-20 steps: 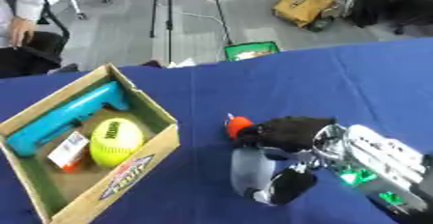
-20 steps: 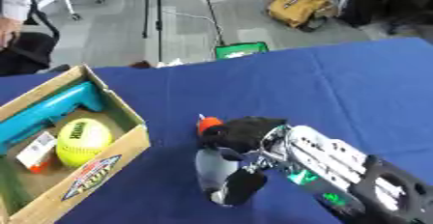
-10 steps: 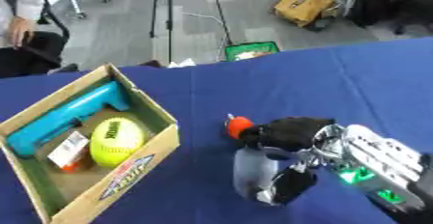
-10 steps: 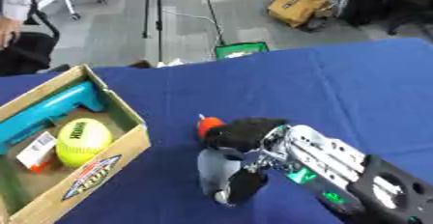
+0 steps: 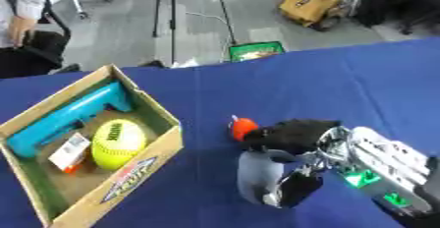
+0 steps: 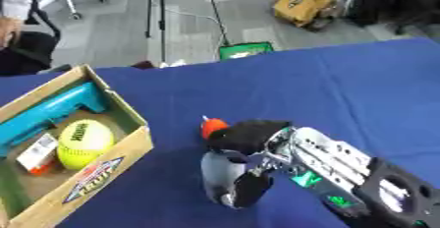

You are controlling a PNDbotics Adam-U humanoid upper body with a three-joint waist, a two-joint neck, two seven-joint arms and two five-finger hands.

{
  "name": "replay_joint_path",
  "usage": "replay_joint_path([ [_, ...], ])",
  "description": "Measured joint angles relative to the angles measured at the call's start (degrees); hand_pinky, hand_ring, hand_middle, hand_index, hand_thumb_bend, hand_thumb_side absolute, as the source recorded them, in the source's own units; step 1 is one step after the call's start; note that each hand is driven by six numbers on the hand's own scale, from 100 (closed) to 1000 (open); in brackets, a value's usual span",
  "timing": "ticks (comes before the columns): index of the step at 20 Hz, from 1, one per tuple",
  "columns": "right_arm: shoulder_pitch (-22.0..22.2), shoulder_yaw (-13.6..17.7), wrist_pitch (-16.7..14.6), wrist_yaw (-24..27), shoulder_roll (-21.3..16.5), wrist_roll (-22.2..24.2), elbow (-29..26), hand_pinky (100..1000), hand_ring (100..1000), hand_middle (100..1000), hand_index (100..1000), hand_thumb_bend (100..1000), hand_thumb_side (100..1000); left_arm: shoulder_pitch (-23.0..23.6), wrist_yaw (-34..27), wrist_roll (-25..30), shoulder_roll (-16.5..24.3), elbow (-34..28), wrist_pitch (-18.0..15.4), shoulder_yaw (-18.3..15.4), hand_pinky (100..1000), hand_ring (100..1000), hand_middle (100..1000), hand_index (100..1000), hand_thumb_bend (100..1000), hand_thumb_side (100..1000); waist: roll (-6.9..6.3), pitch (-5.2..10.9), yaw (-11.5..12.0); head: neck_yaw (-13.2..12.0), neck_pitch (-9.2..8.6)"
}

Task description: Pick up objects on the table and place them in the box.

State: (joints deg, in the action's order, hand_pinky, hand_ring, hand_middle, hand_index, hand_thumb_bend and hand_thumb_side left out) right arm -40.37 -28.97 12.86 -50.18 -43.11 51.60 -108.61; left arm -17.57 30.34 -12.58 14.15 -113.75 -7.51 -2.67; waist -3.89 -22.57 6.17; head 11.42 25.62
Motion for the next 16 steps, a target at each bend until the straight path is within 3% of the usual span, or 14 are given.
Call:
replay_joint_path([
  [1,0.0,0.02,0.05,0.16,0.0,-0.01,0.0,521,835,973,997,366,462,0.0,0.0,0.0,0.0,0.0,0.0,0.0,1000,916,981,854,100,849,0.0,0.0,-0.01,0.0,0.0],
  [3,0.01,0.18,0.29,0.46,0.0,-0.05,0.0,501,827,970,978,363,459,0.0,0.0,0.0,0.0,0.0,0.0,0.0,1000,916,981,854,100,848,0.0,0.0,-0.04,0.0,0.0],
  [10,0.02,0.91,1.42,2.3,0.03,-0.28,0.0,461,790,940,926,338,443,-0.01,0.0,-0.04,-0.01,0.0,0.02,0.0,1000,916,980,854,100,850,-0.09,-0.01,-0.05,0.13,0.0],
  [13,0.02,1.04,1.93,2.86,0.03,-0.75,0.0,441,768,870,886,346,423,-0.01,0.0,-0.07,-0.01,0.0,0.01,0.0,1000,916,981,854,100,850,-0.17,-0.01,-0.05,0.21,0.01],
  [16,0.05,1.05,2.37,2.96,0.03,-1.4,0.0,435,765,858,872,350,418,-0.01,0.0,-0.08,-0.01,0.0,0.01,0.0,1000,917,981,854,100,850,-0.16,-0.02,-0.05,0.23,0.01],
])
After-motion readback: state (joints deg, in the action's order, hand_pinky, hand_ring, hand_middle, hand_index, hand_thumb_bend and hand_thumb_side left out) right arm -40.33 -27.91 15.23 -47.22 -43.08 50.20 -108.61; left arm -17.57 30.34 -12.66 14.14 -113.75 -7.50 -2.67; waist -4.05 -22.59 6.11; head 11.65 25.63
